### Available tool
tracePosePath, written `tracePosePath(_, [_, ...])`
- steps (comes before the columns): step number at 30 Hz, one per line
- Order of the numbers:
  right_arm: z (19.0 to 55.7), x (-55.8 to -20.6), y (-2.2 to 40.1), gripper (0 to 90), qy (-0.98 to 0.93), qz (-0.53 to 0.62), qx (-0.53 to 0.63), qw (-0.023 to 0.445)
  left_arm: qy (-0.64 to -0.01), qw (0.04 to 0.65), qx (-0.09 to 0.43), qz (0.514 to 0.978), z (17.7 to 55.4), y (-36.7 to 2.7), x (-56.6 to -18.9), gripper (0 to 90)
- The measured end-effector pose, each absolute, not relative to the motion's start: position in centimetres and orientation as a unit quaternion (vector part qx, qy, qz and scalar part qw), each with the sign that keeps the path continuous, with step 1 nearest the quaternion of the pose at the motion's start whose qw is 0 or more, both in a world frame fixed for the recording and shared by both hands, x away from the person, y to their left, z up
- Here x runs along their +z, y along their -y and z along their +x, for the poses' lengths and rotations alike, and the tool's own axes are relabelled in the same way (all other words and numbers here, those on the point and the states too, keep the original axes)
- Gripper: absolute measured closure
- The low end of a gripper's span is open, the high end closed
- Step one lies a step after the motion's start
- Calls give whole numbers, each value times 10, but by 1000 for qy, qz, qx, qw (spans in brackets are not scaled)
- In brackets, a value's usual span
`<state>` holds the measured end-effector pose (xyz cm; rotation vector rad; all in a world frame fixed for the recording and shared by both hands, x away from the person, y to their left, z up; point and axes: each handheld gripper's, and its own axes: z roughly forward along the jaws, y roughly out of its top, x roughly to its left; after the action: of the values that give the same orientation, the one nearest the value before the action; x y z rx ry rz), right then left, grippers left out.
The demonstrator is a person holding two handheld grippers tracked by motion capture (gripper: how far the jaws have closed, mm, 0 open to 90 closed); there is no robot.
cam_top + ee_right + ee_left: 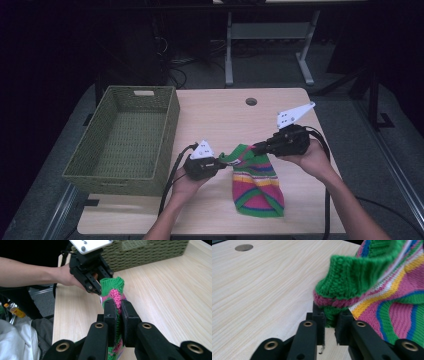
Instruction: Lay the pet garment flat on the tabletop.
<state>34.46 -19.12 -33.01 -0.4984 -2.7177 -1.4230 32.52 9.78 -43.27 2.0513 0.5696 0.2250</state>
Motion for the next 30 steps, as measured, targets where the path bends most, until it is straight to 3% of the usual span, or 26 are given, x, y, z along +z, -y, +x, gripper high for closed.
tracePosePath(13, [348, -342, 201, 836, 866, -195, -461, -9, -231, 455, 118, 852, 328, -96, -400, 835])
tracePosePath(30, [363, -358, 193, 833, 868, -231, -438, -31, -253, 394, 136, 873, 352, -97, -388, 831])
